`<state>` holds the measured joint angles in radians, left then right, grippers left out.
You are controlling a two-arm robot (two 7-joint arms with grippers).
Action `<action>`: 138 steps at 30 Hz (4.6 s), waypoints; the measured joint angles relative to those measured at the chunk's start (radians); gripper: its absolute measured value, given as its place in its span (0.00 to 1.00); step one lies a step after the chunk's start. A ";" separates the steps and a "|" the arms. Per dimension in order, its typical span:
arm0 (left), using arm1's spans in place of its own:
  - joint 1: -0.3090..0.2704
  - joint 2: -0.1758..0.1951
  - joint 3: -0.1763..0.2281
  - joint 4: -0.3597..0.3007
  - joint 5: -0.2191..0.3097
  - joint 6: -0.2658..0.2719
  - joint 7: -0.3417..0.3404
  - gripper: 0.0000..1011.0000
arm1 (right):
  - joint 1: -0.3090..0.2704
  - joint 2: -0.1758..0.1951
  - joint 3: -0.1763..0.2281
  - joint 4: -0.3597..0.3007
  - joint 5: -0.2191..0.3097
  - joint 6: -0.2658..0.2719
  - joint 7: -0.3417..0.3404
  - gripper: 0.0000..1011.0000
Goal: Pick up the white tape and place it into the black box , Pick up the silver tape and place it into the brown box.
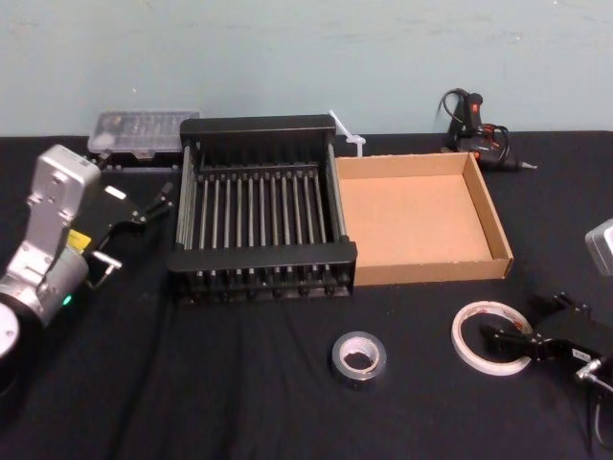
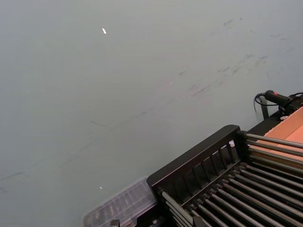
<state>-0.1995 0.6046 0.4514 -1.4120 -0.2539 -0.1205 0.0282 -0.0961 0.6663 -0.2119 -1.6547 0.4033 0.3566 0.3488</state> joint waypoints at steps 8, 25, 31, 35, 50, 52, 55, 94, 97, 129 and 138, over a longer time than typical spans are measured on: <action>0.000 0.000 0.000 0.000 0.000 0.000 0.000 0.99 | 0.001 -0.004 0.005 0.004 -0.001 0.009 0.007 0.99; 0.000 0.000 0.000 0.000 0.000 0.000 0.000 0.99 | 0.003 -0.005 0.006 0.005 -0.001 0.011 0.009 0.99; 0.000 0.000 0.000 0.000 0.000 0.000 0.000 0.99 | 0.002 -0.004 0.006 0.005 -0.001 0.010 0.008 0.99; 0.000 0.000 0.000 0.000 0.000 0.000 0.000 0.99 | 0.002 -0.004 0.005 0.005 0.000 0.010 0.008 0.99; 0.000 0.000 0.000 0.000 0.000 0.000 0.000 0.99 | 0.002 -0.004 0.005 0.004 0.000 0.009 0.007 0.60; 0.000 0.000 0.000 0.000 0.000 0.000 0.000 0.99 | 0.002 -0.004 0.005 0.004 0.000 0.009 0.007 0.54; 0.000 0.000 0.000 0.000 0.000 0.000 0.000 0.99 | 0.002 -0.004 0.005 0.004 0.000 0.009 0.007 0.42; 0.000 0.000 0.000 0.000 0.000 0.000 0.000 0.99 | -0.007 0.005 0.018 -0.009 0.010 -0.011 0.028 0.08; 0.000 0.000 0.000 0.000 0.000 0.000 0.000 0.99 | -0.014 0.014 0.029 -0.025 0.025 -0.021 0.040 0.08; 0.000 0.000 0.000 0.000 0.000 0.000 0.000 0.99 | 0.221 -0.067 -0.055 0.026 -0.051 -0.053 0.005 0.08; 0.000 0.000 0.000 0.000 0.000 0.000 0.000 0.99 | 0.293 -0.122 -0.102 0.054 -0.101 -0.050 0.009 0.08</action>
<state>-0.1995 0.6047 0.4514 -1.4120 -0.2539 -0.1206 0.0283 0.1970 0.5442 -0.3138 -1.6006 0.3025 0.3066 0.3578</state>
